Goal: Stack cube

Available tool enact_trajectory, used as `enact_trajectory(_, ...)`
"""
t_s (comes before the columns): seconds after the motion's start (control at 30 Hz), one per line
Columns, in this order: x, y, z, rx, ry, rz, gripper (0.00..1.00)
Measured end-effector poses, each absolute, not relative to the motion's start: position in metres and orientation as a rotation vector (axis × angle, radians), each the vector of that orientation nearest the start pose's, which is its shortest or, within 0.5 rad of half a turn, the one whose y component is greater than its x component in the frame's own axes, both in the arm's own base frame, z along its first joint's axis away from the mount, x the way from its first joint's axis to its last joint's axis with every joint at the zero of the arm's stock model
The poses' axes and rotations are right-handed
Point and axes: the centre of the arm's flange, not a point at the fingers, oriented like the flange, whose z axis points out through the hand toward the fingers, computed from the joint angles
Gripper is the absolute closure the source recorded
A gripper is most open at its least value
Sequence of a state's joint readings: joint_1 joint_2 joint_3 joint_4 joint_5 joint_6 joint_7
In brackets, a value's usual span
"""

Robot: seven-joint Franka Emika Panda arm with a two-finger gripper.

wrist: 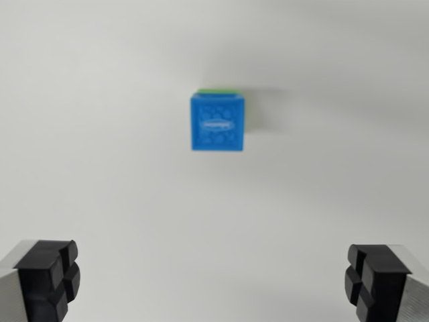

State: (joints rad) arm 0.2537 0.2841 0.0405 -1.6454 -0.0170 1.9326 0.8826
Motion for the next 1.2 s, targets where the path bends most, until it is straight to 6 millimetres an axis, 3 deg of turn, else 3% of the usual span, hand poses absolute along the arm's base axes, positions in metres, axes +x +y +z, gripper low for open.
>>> enact_trajectory(0.43, 0.618, 0.184, 0.466, -3.011, 0.905, -0.007, 0.00)
enact_trajectory(1.2, 0.618, 0.184, 0.466, -3.012, 0.906, -0.006, 0.00)
